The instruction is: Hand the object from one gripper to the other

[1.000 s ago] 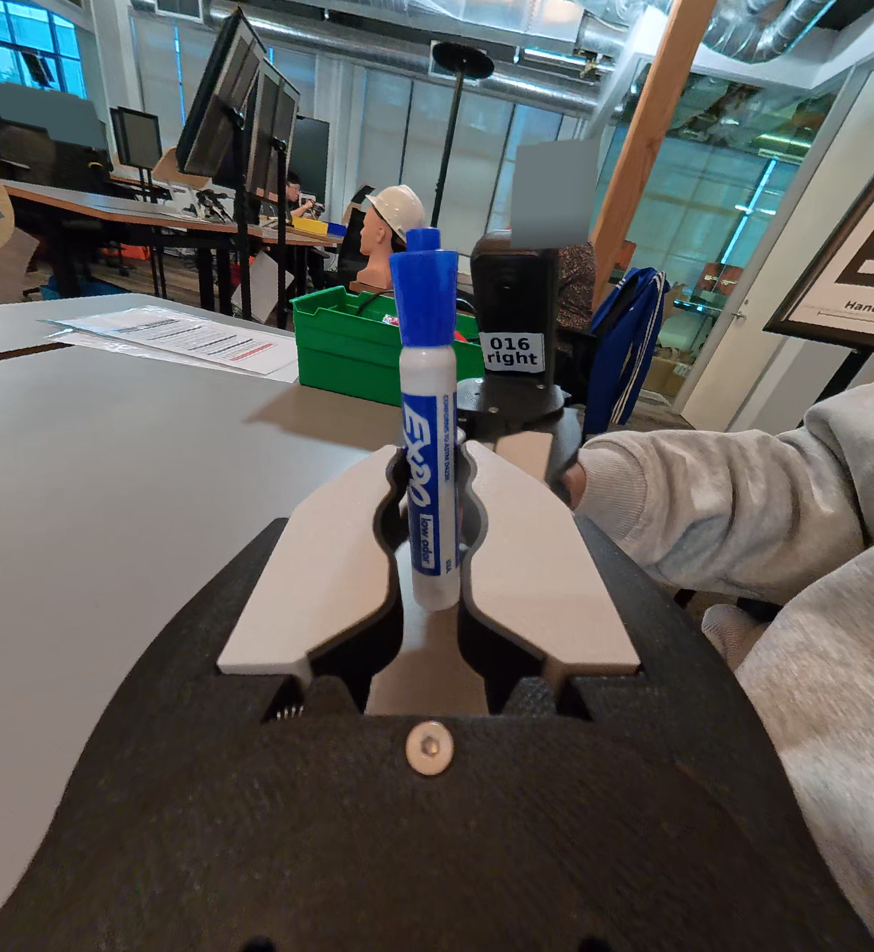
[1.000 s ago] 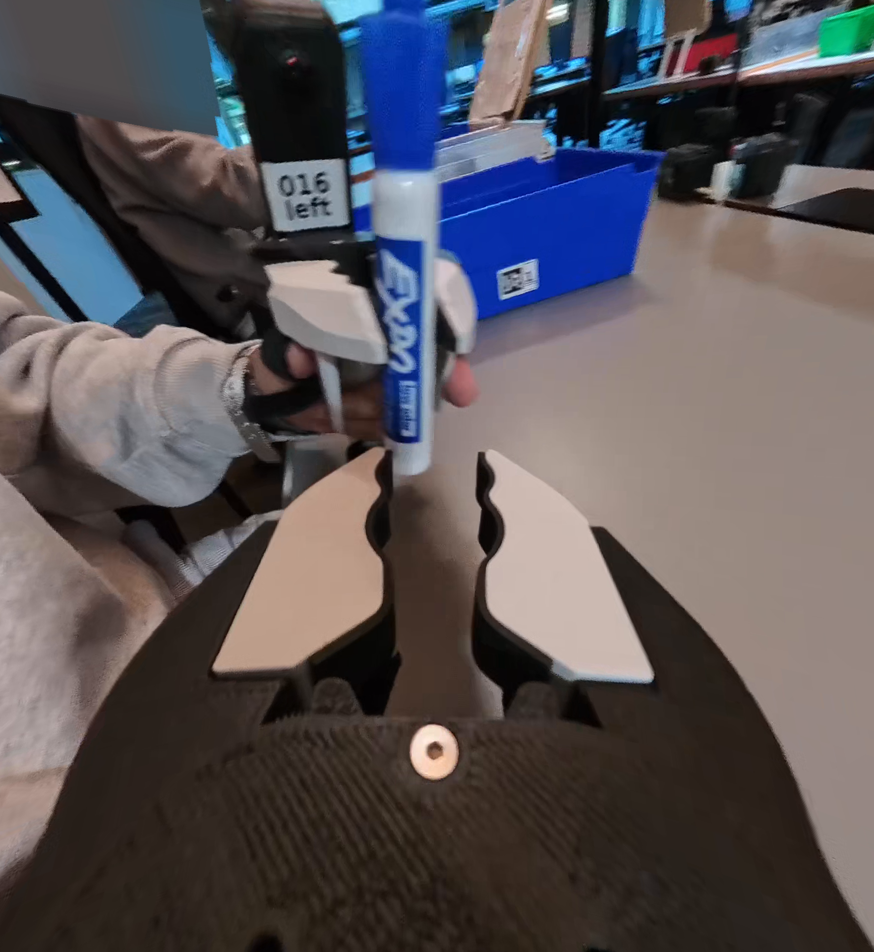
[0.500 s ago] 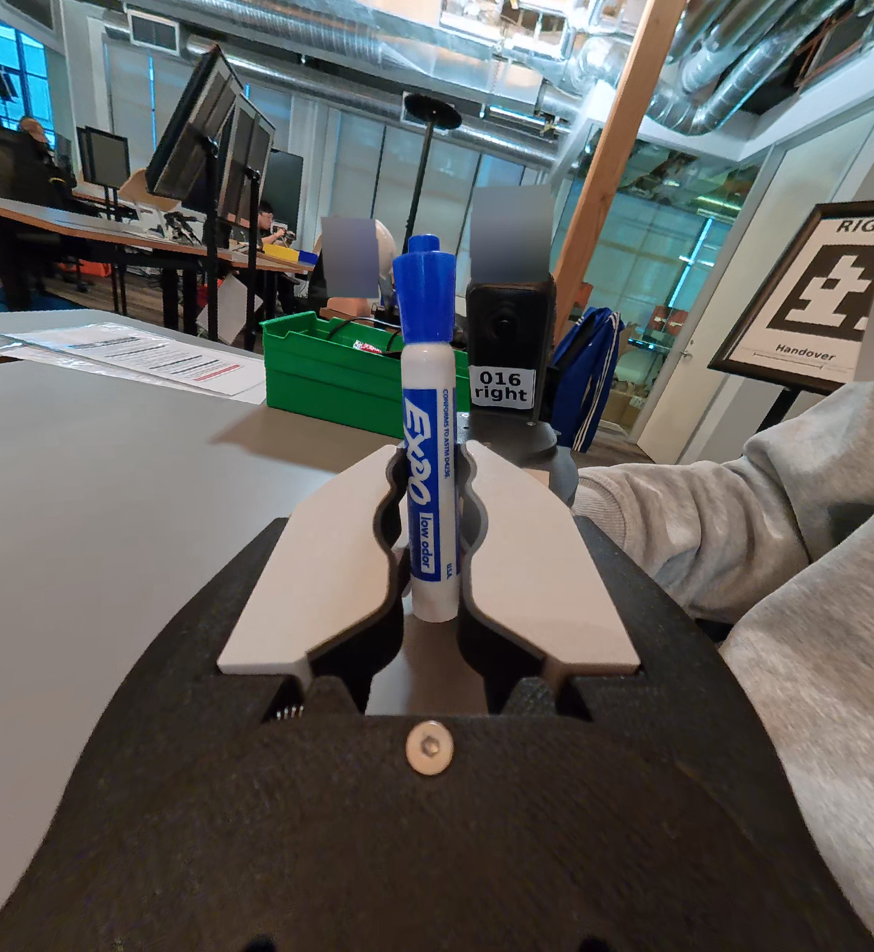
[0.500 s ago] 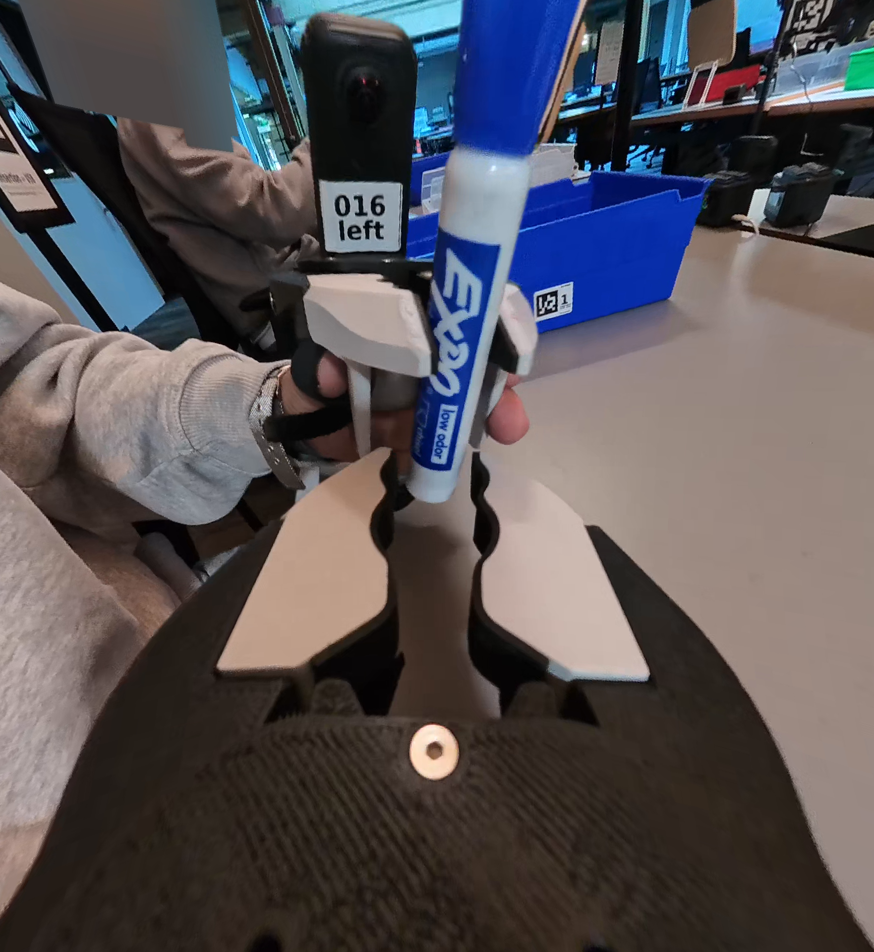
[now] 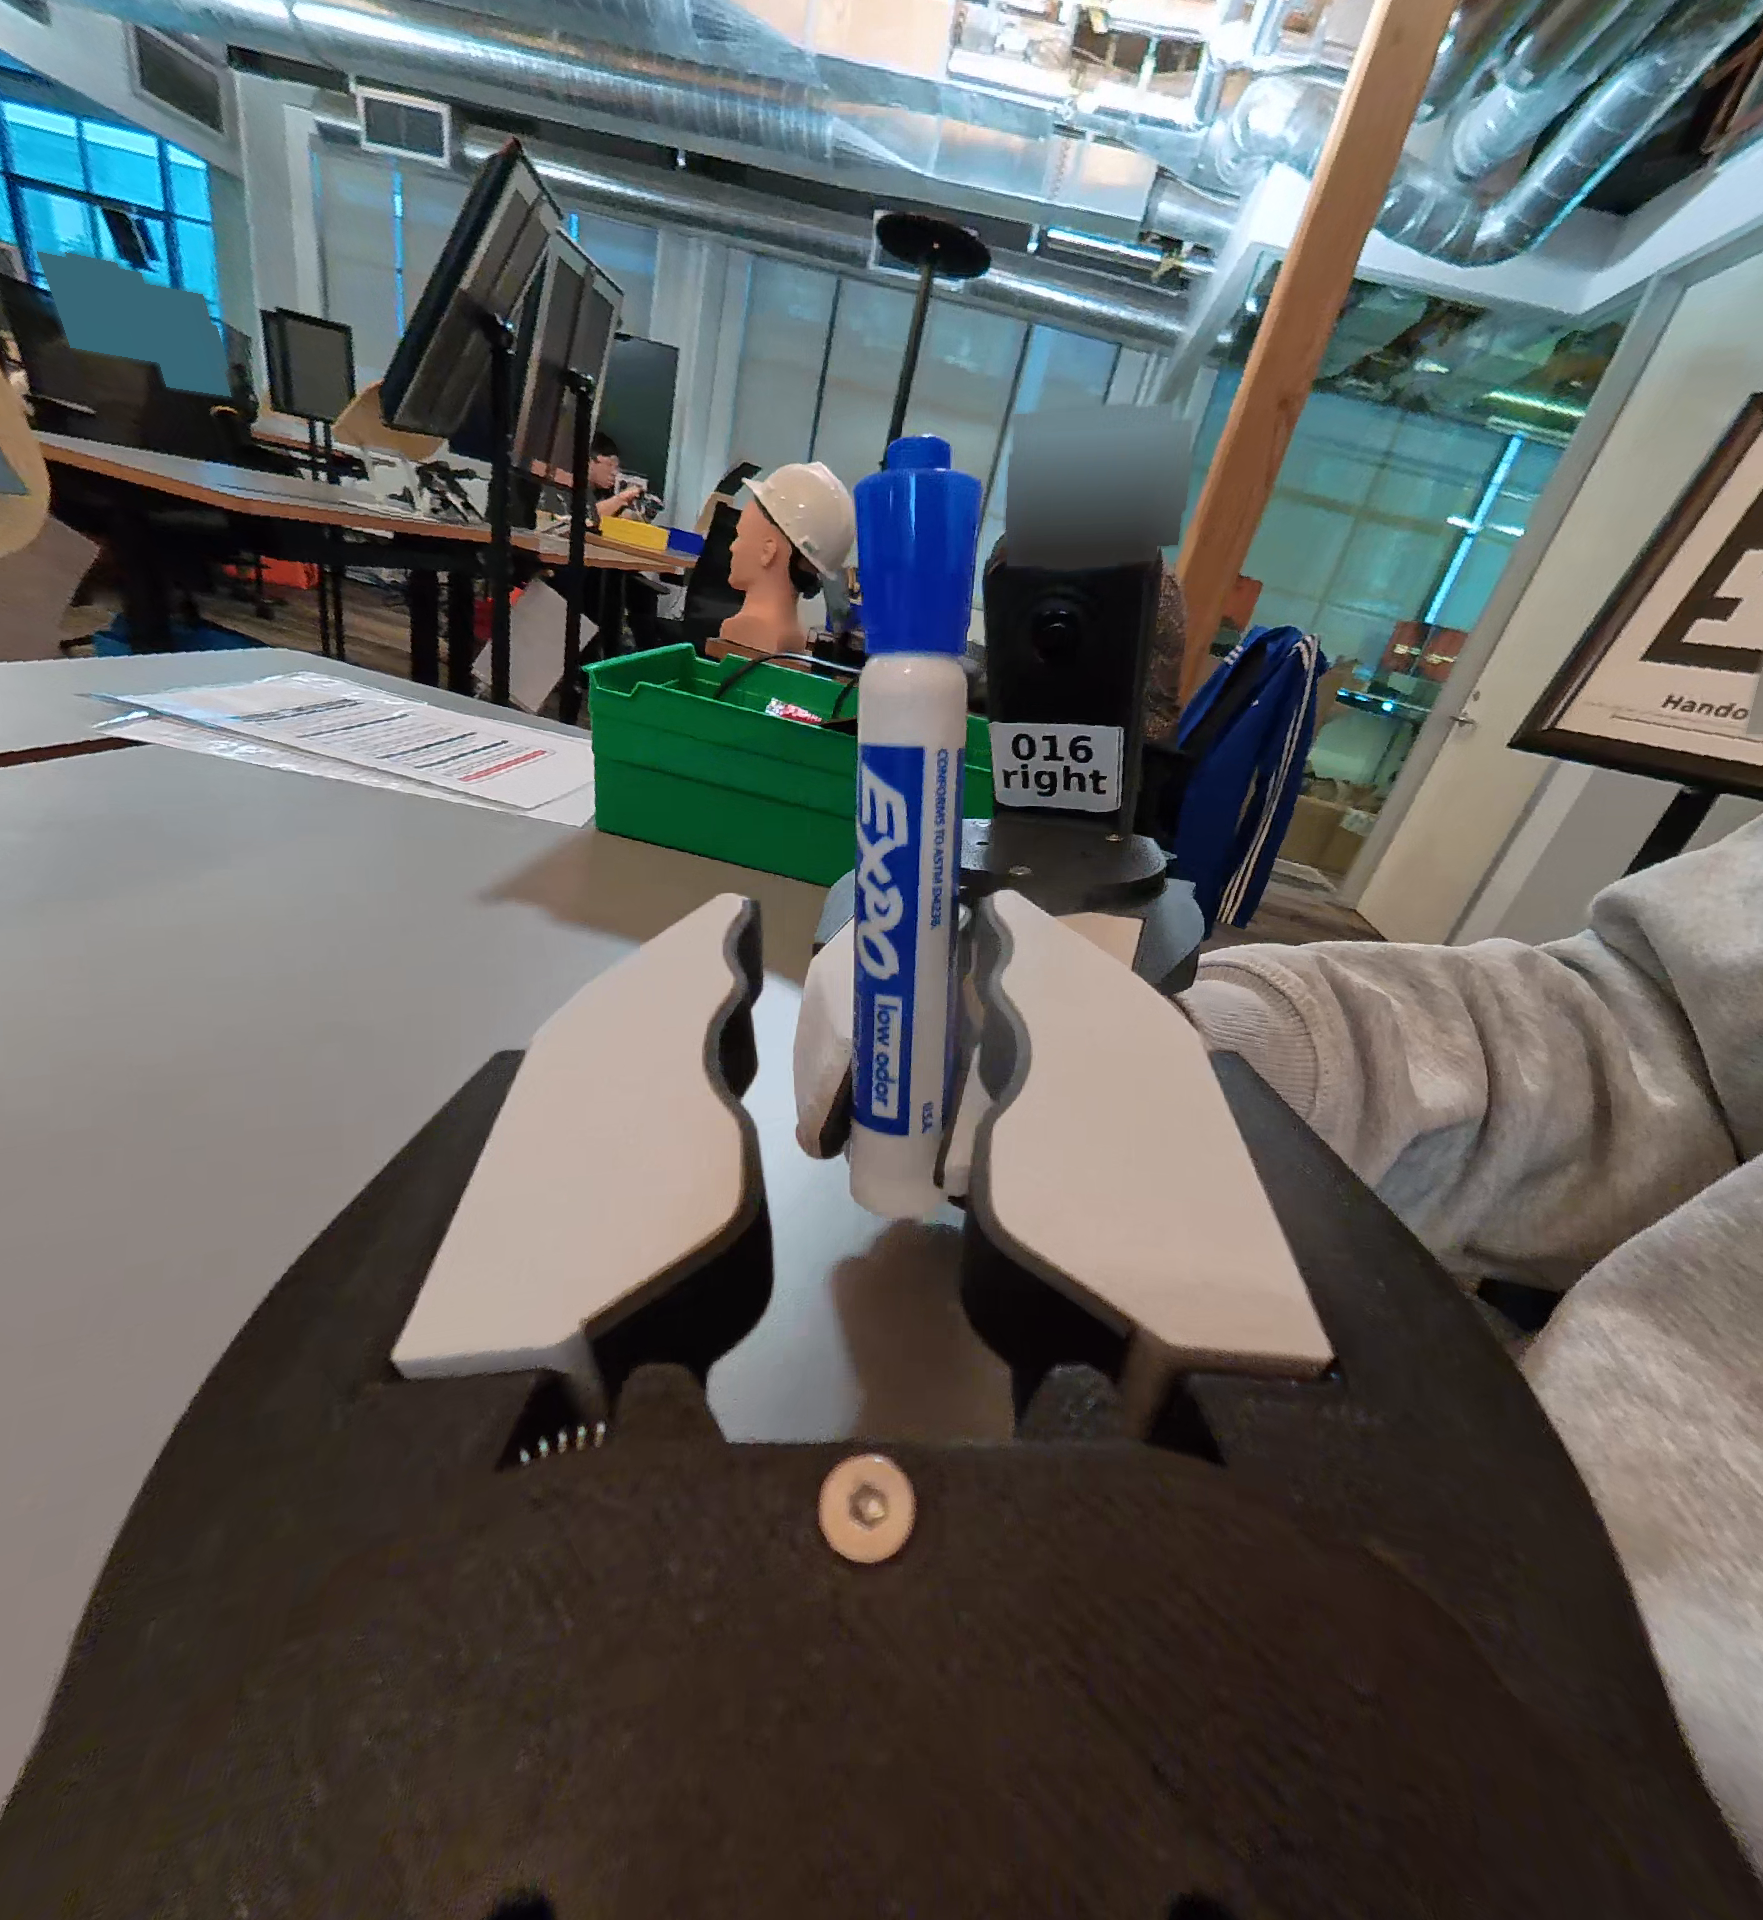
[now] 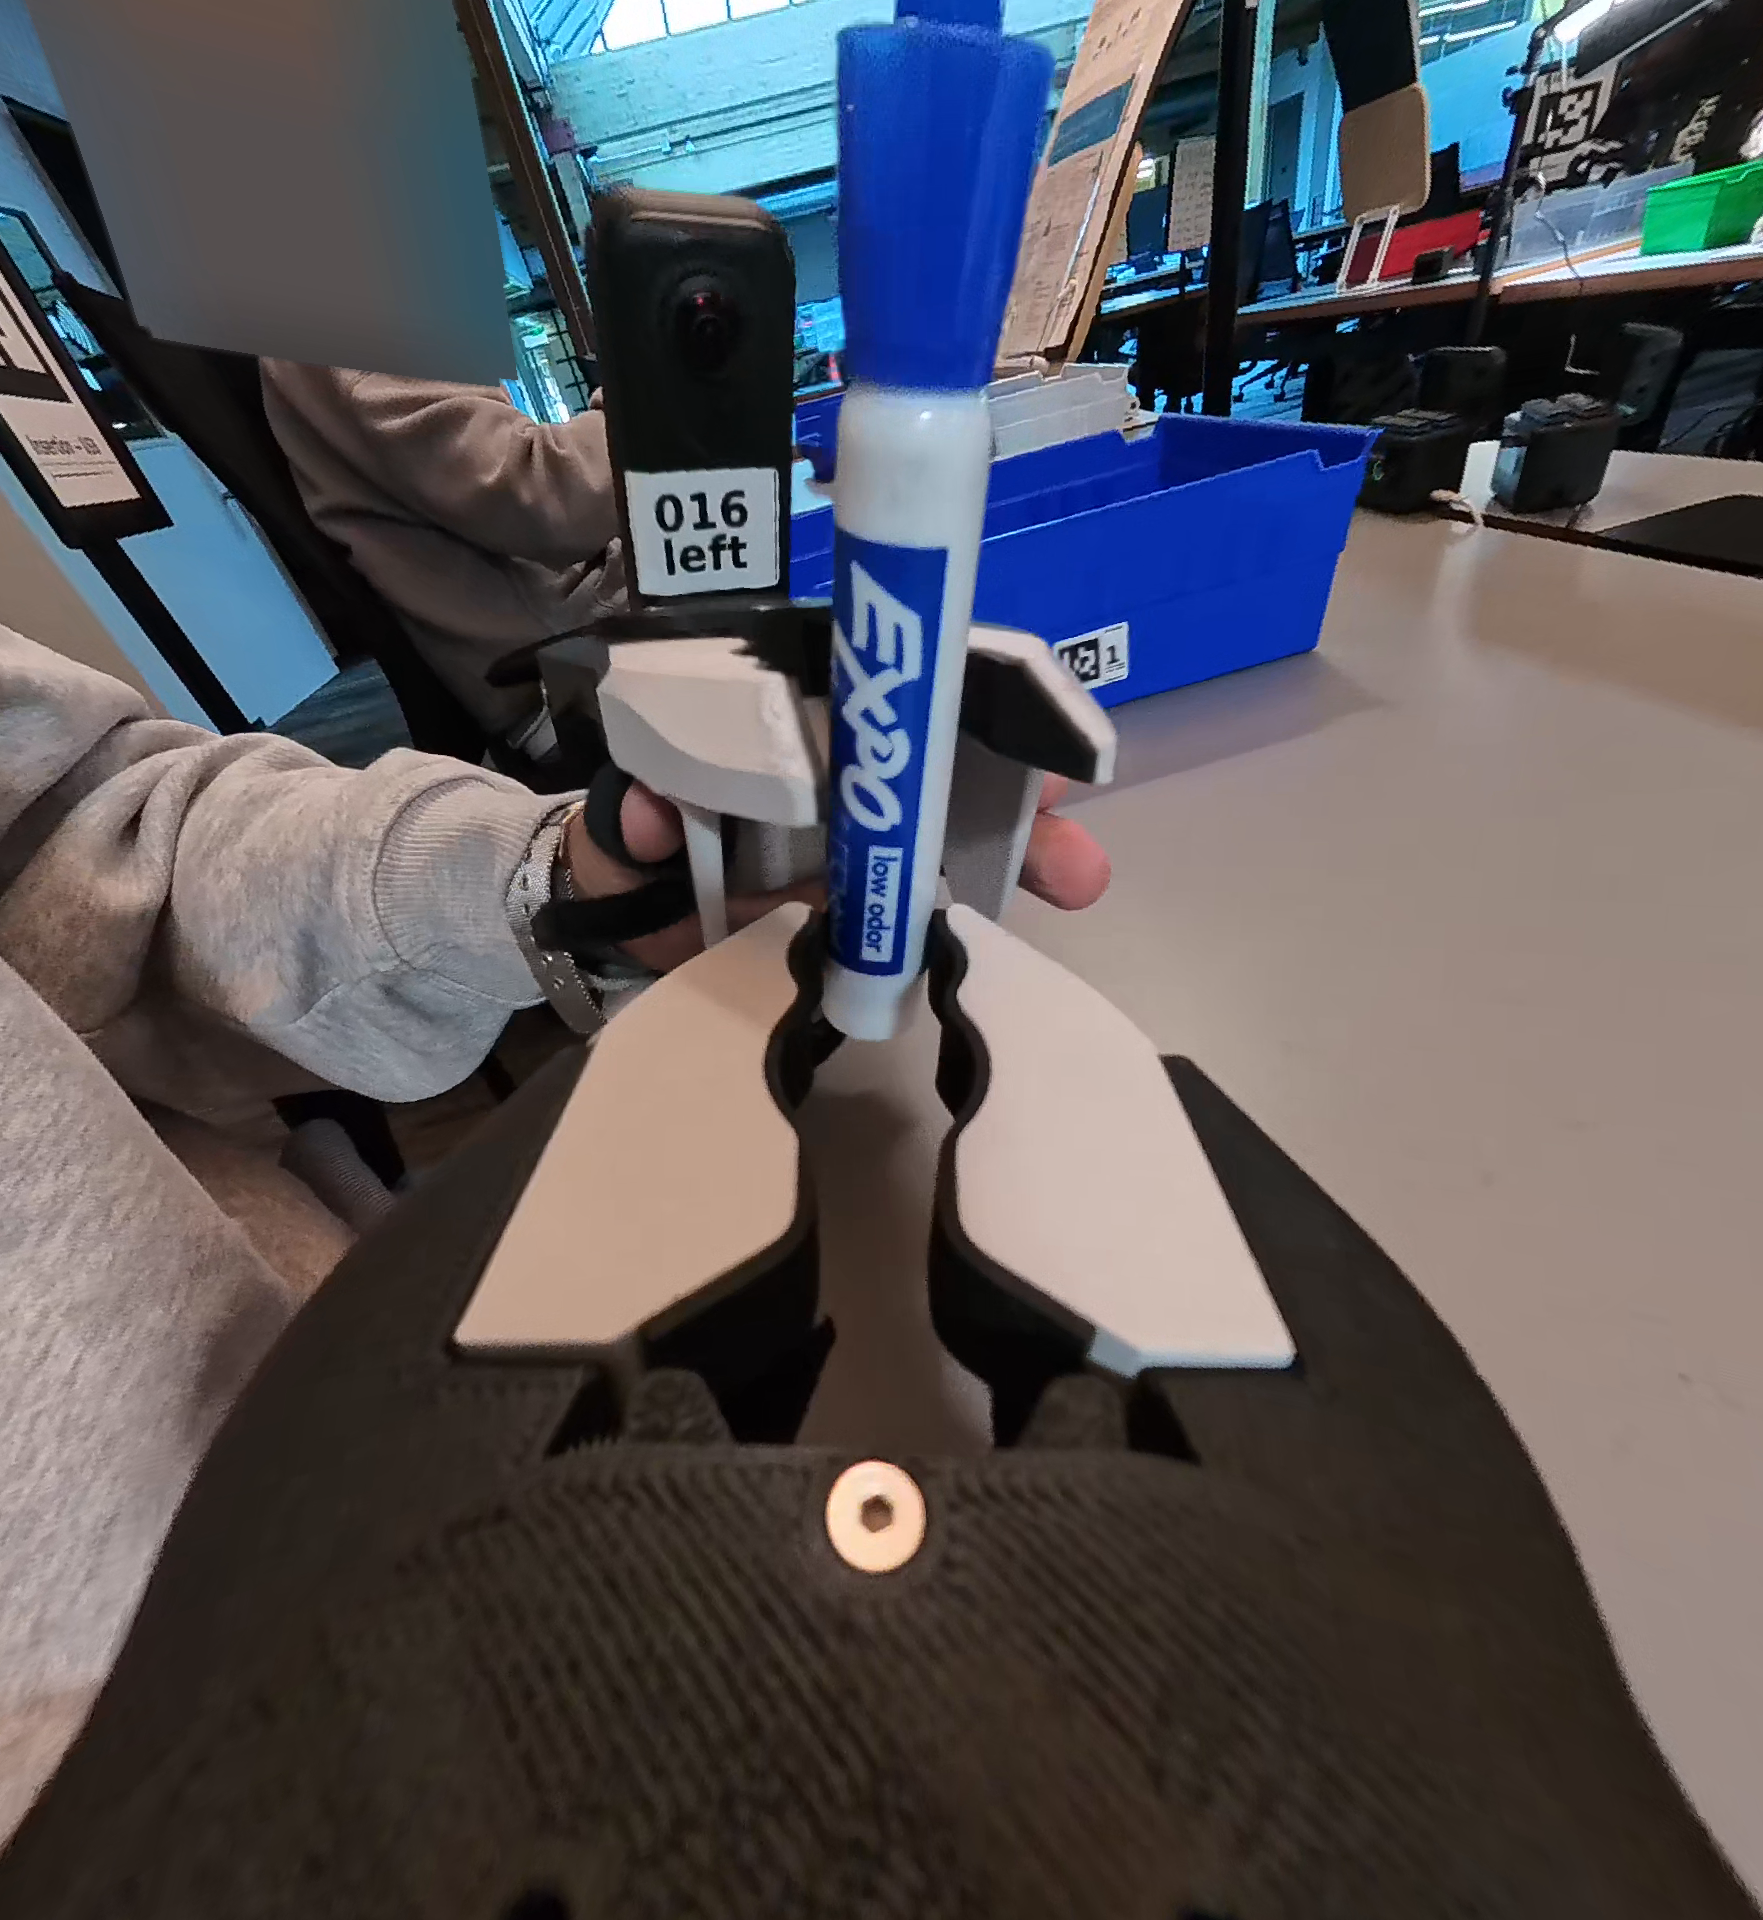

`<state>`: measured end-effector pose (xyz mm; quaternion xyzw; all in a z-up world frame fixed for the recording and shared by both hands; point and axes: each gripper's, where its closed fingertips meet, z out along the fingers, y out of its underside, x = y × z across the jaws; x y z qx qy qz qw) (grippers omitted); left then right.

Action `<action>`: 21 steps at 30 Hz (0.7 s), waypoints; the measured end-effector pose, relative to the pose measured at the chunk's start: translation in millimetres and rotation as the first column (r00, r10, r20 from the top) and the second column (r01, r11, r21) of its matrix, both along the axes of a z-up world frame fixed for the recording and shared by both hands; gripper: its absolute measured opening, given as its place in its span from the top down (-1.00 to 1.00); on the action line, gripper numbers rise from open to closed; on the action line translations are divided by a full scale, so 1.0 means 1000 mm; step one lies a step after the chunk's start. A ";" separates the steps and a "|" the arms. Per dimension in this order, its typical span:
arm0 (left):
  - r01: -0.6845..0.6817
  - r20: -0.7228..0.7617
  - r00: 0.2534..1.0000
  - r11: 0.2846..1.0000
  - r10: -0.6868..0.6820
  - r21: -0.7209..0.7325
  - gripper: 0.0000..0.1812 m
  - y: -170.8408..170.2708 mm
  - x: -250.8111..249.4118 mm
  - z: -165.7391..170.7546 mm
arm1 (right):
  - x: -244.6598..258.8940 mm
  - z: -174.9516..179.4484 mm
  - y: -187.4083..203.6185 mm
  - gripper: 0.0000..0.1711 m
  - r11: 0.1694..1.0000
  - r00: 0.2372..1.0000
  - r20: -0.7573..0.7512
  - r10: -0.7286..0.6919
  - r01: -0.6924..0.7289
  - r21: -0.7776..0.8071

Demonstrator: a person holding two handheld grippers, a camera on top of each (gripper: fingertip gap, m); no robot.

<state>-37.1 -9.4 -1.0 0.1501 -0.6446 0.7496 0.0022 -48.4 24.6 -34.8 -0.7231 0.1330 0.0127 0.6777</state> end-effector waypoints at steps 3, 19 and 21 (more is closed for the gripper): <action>-0.012 -0.010 1.000 1.000 0.012 -0.010 0.48 0.001 0.003 0.001 | 0.006 -0.001 -0.005 0.77 0.999 0.999 0.018 -0.031 0.031 -0.021; -0.068 0.039 0.997 0.996 0.070 -0.064 0.62 0.019 0.001 0.045 | 0.001 -0.016 0.004 0.77 0.992 0.998 0.060 -0.023 0.030 -0.119; -0.074 0.066 0.995 0.996 0.077 -0.041 0.59 0.015 -0.002 0.047 | 0.000 -0.017 0.005 0.77 0.991 0.998 0.066 -0.019 0.028 -0.128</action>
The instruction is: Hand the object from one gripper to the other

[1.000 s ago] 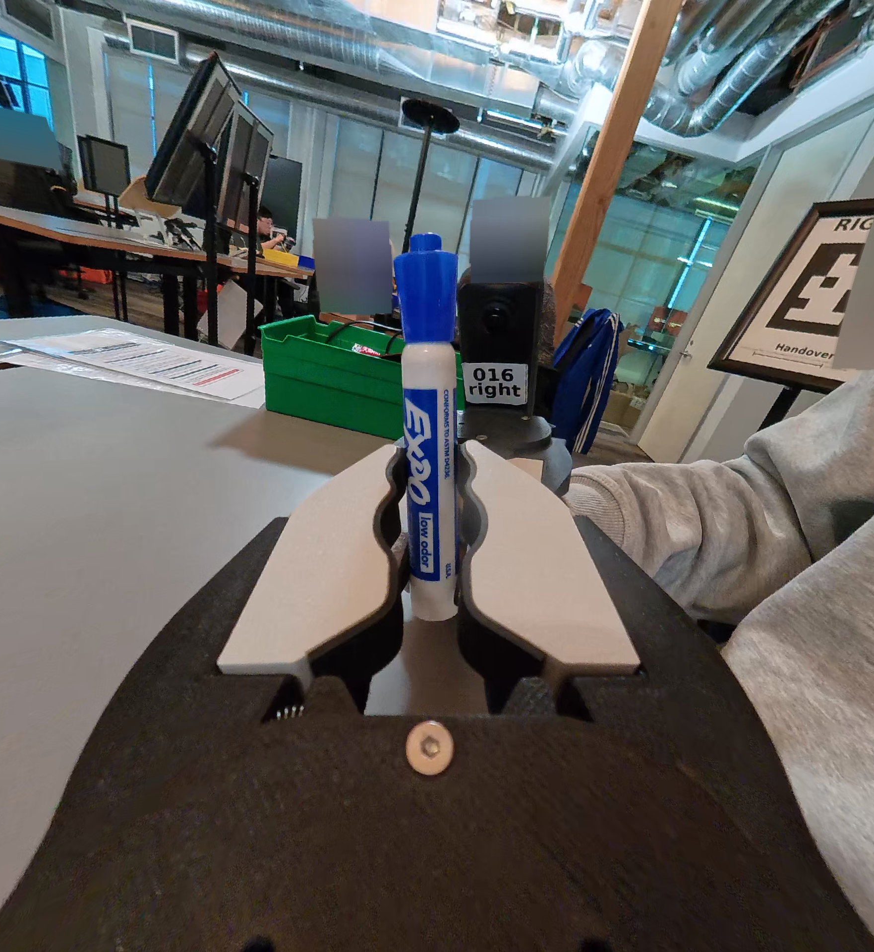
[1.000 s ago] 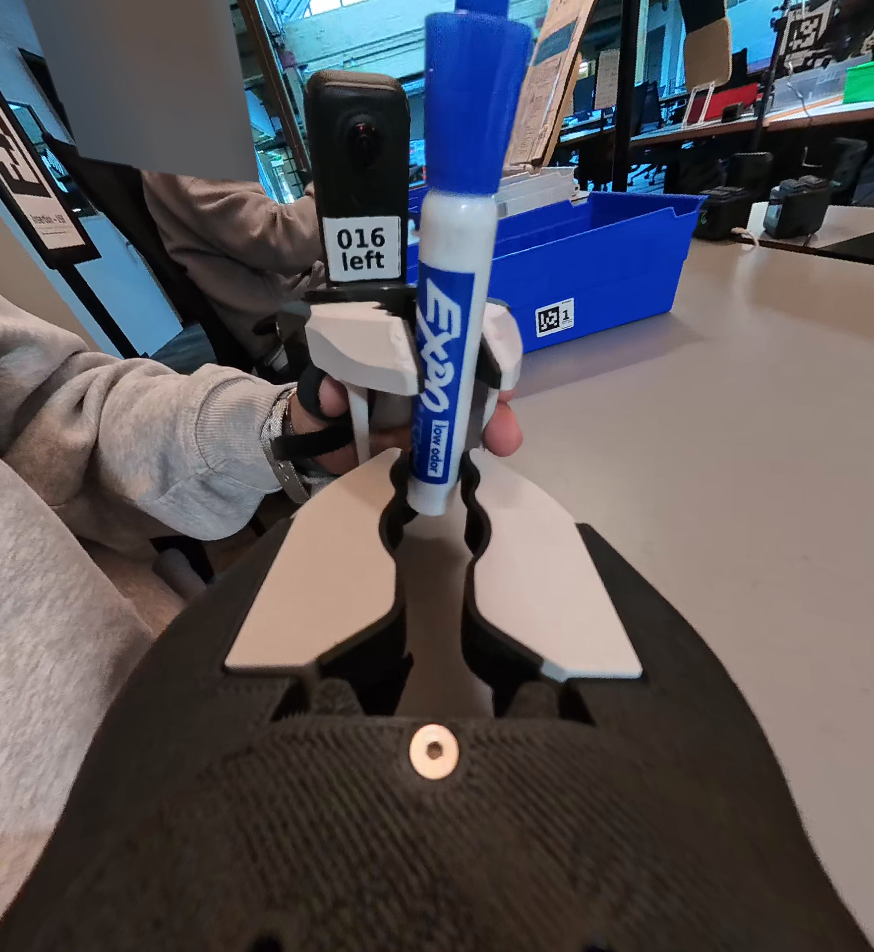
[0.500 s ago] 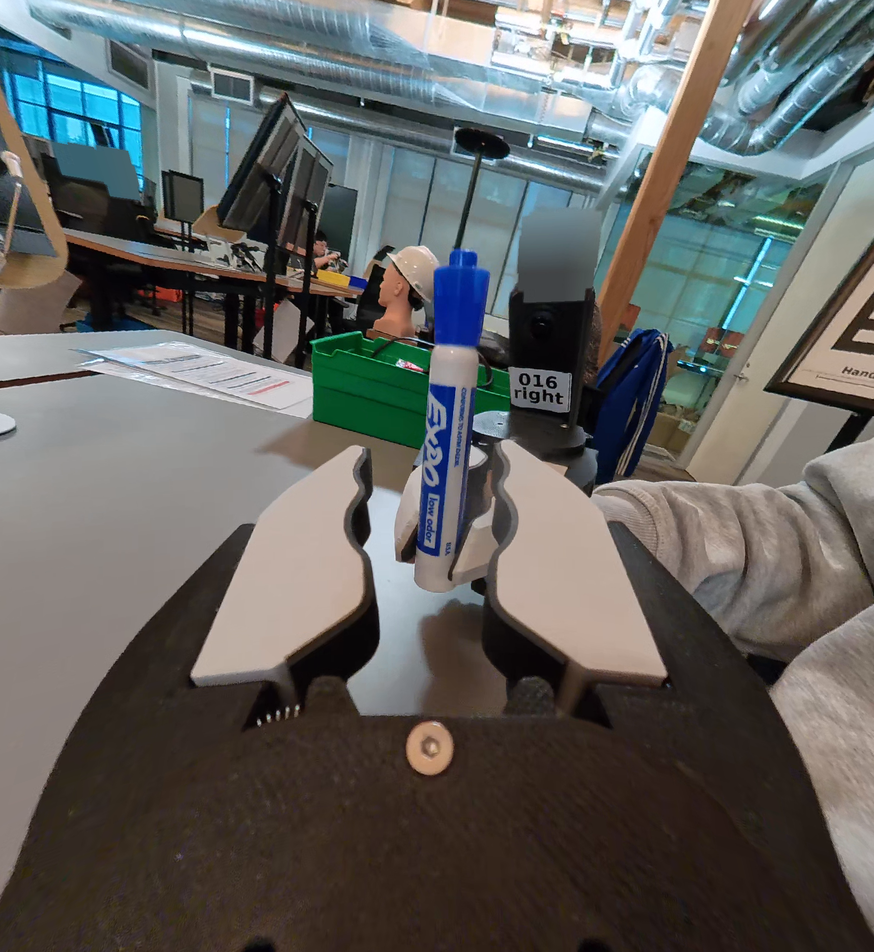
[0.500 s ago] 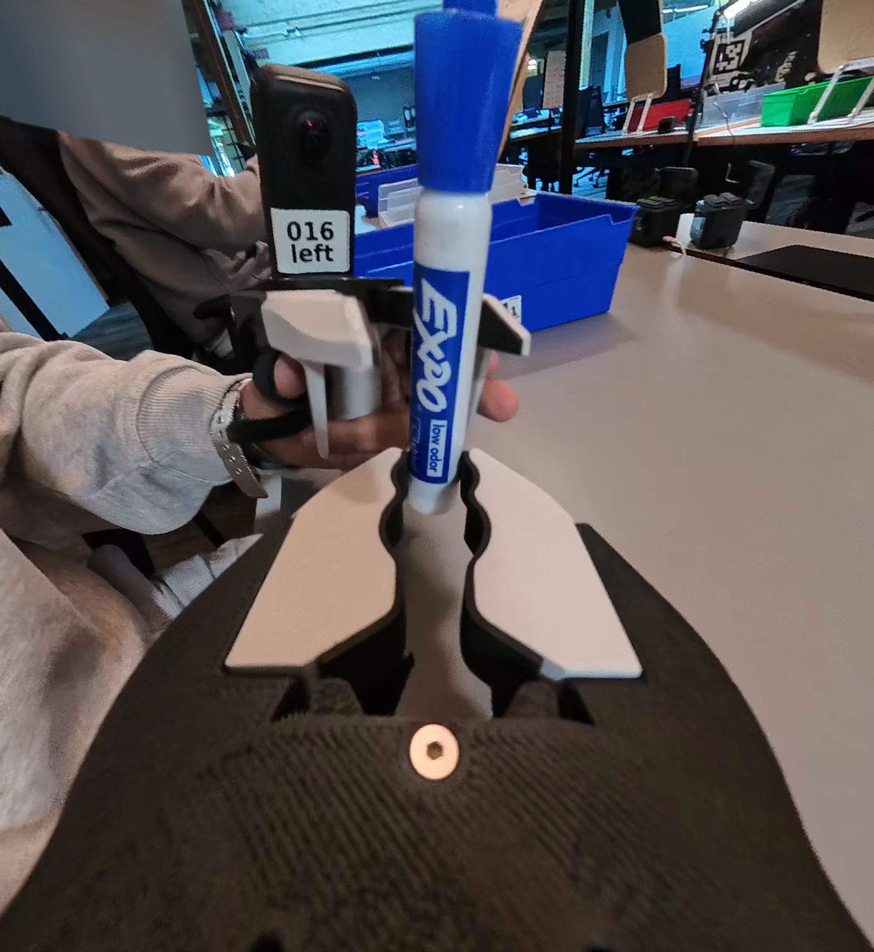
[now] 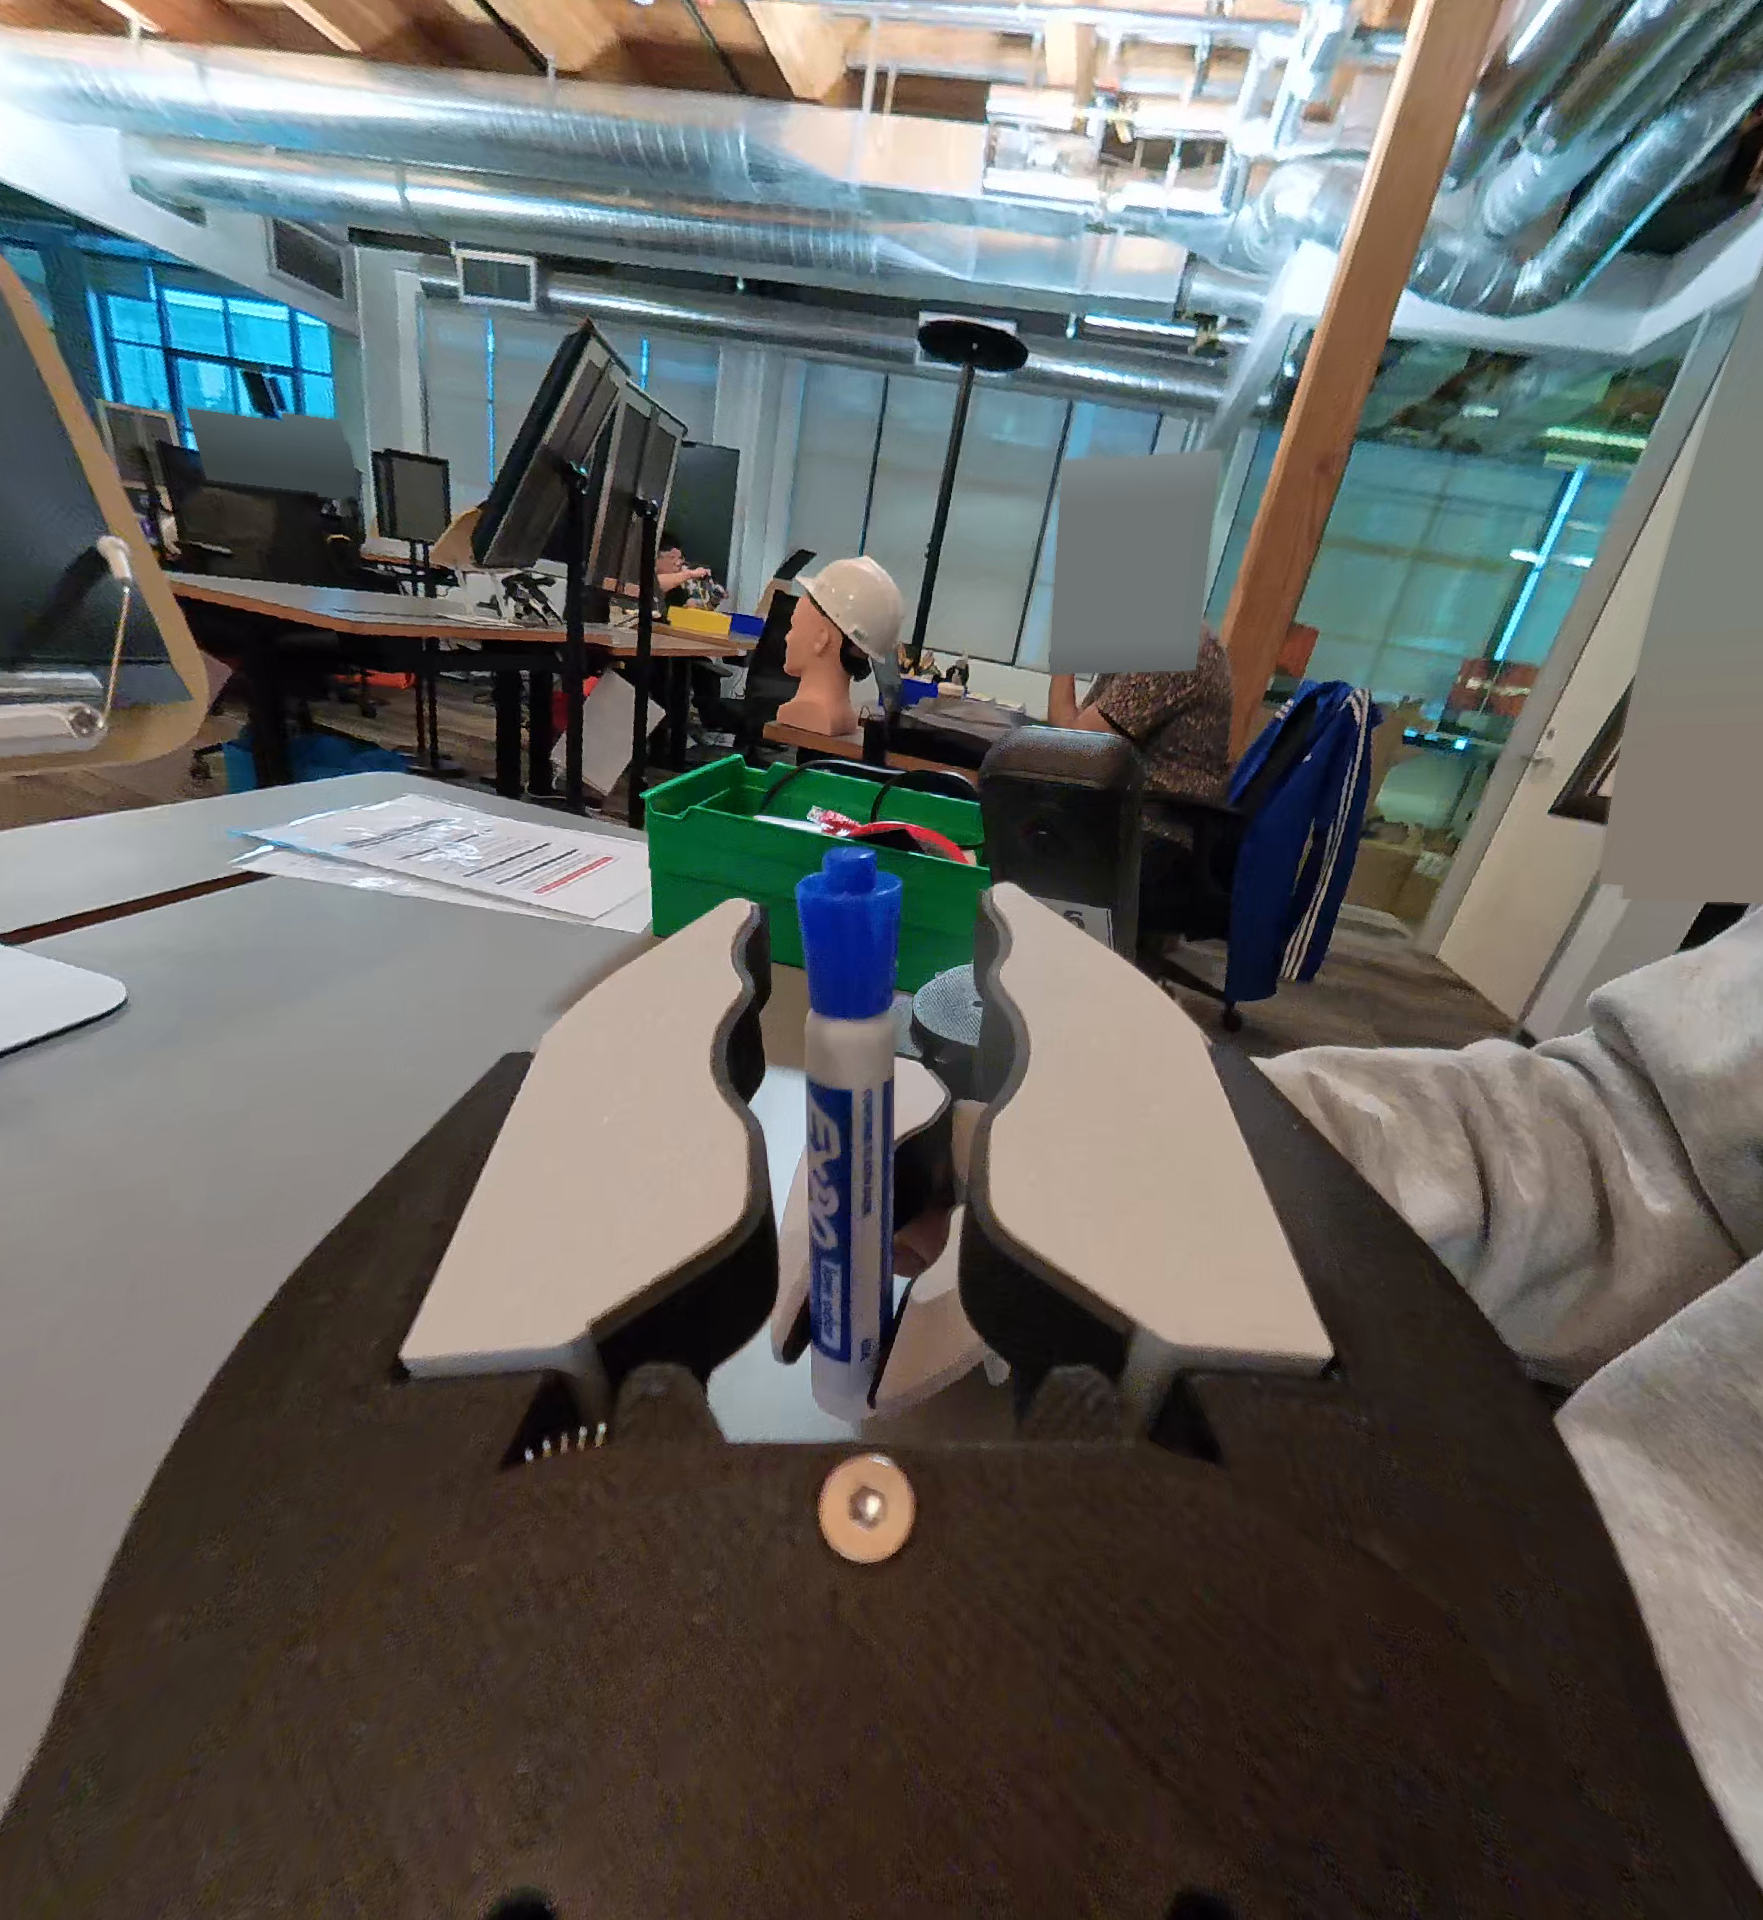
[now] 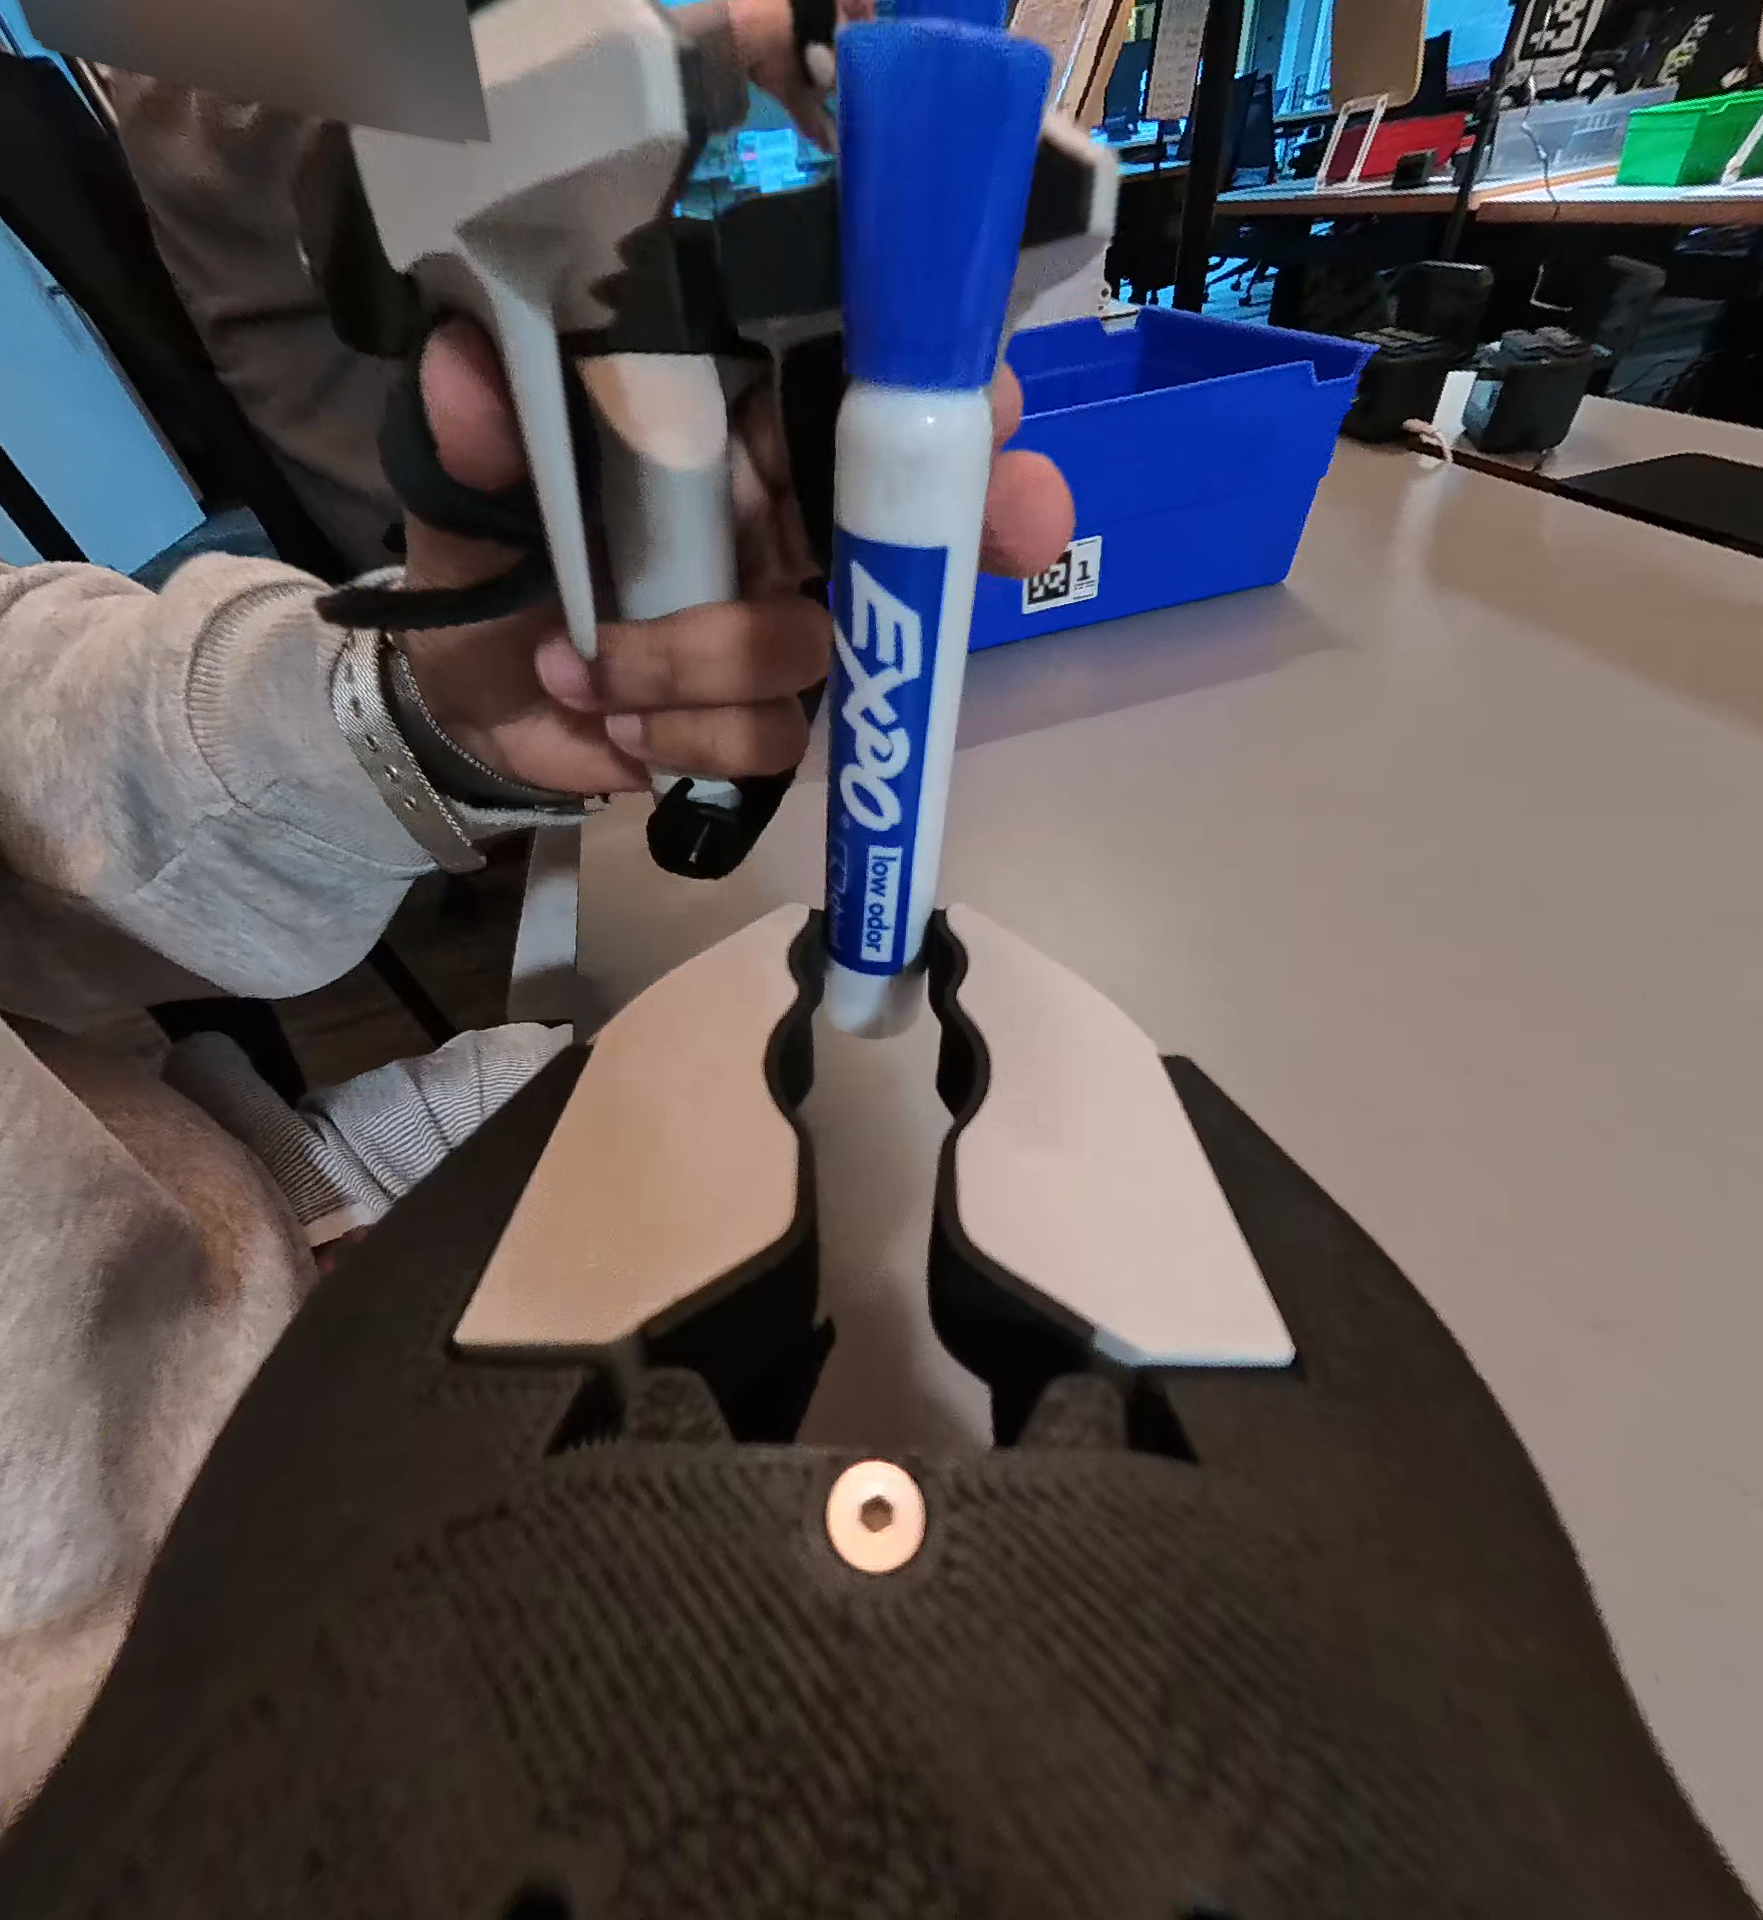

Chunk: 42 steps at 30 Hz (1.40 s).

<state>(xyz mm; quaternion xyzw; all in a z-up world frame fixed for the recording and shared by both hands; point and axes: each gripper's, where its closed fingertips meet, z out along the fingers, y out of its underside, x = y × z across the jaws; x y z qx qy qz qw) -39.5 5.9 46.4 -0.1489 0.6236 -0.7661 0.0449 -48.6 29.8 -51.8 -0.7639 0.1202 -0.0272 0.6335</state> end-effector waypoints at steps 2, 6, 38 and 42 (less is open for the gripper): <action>-0.013 0.022 1.000 1.000 0.013 0.020 0.58 -0.003 -0.002 0.002 | -0.001 -0.001 0.001 0.77 1.000 1.000 0.005 0.002 -0.002 -0.010; -0.042 0.024 0.999 0.997 0.040 0.072 0.60 -0.005 0.001 -0.002 | -0.002 -0.002 0.002 0.77 1.000 1.000 0.012 0.006 -0.005 -0.019; -0.055 -0.026 0.998 0.993 0.058 0.100 0.79 -0.001 0.010 -0.017 | 0.011 0.035 -0.009 0.13 0.974 0.990 0.094 -0.104 0.082 0.210; -0.035 -0.050 0.998 0.996 0.039 0.087 0.79 -0.002 0.009 -0.021 | 0.012 0.042 -0.013 0.20 0.964 0.993 0.065 -0.104 0.084 0.254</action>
